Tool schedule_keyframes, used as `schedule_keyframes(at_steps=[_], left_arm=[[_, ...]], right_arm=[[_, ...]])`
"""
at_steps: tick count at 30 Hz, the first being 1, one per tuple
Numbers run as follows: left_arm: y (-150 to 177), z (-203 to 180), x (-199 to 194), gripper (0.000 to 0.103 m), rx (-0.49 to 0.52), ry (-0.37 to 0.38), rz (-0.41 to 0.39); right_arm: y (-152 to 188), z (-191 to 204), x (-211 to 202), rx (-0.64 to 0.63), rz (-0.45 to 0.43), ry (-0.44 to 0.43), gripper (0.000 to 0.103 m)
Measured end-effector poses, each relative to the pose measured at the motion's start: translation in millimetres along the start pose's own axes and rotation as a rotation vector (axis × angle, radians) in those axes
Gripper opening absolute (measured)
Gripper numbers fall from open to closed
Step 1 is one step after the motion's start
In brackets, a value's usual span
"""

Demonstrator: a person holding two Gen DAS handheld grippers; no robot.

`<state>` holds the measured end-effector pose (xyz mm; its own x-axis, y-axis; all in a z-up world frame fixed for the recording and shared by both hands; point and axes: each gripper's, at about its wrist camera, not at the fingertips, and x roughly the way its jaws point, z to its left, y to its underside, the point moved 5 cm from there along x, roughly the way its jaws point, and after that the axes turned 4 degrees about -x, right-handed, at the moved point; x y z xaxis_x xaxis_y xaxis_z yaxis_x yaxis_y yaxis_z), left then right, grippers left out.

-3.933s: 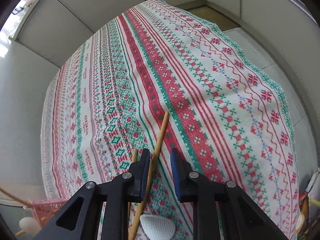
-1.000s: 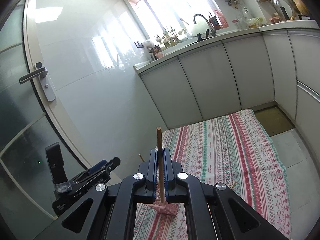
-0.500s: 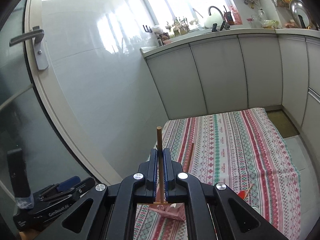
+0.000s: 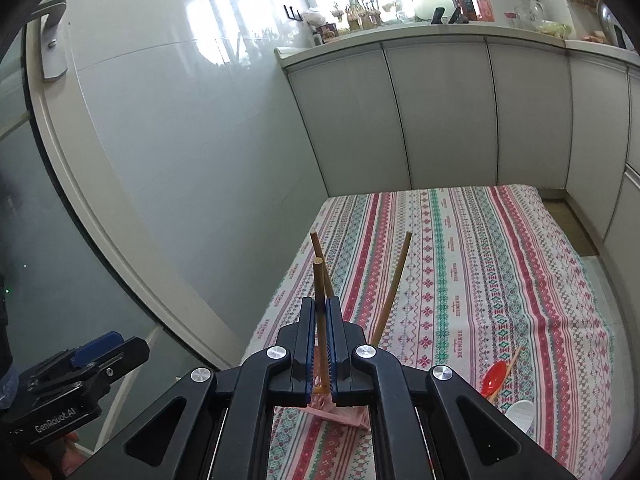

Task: Organize utensils
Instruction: 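Lower the chopstick into the basket with the right tool and open it, then move both tools back over the remaining chopsticks and spoons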

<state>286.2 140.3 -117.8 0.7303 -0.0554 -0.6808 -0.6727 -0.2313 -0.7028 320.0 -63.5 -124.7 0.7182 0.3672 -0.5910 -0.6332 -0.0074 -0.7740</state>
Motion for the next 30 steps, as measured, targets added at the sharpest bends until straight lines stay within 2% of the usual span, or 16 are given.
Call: schedule_keyframes(at_steps=[3, 5, 9, 11, 12, 13, 15, 20, 24, 30], left_arm=[[3.2, -1.5, 2.3, 0.064, 0.002, -0.004, 0.016], [4.8, -3.0, 2.7, 0.064, 0.005, 0.002, 0.028], [7.8, -8.8, -0.8, 0.064, 0.017, 0.02, 0.044], [10.9, -14.2, -3.6, 0.064, 0.034, 0.032, 0.055], [13.2, -17.2, -4.8, 0.067, 0.044, 0.038, 0.064], [16.7, -20.3, -5.7, 0.07, 0.056, 0.043, 0.075], [24.9, -28.2, -6.9, 0.072, 0.087, 0.059, 0.111], [56.8, -55.1, -7.2, 0.073, 0.188, 0.11, 0.23], [87.7, -83.4, -8.3, 0.073, 0.27, 0.163, 0.307], [140.3, -127.3, -0.1, 0.073, 0.376, 0.23, 0.428]], right_arm=[[1.6, -5.2, -1.2, 0.027, 0.02, -0.009, 0.008], [-1.9, -9.3, -14.0, 0.041, 0.004, -0.02, 0.016], [-6.1, -19.0, -41.3, 0.055, -0.009, -0.019, 0.019], [-3.0, -27.6, -54.4, 0.068, 0.008, -0.01, 0.025], [0.2, -33.5, -61.8, 0.074, 0.02, -0.001, 0.033], [3.1, -39.1, -68.3, 0.078, 0.03, 0.013, 0.05], [11.2, -51.6, -80.8, 0.082, 0.055, 0.047, 0.058], [37.6, -91.0, -101.9, 0.142, 0.139, 0.102, 0.058], [61.4, -122.5, -115.0, 0.182, 0.198, 0.161, 0.064], [103.9, -158.7, -120.1, 0.225, 0.328, 0.186, 0.067]])
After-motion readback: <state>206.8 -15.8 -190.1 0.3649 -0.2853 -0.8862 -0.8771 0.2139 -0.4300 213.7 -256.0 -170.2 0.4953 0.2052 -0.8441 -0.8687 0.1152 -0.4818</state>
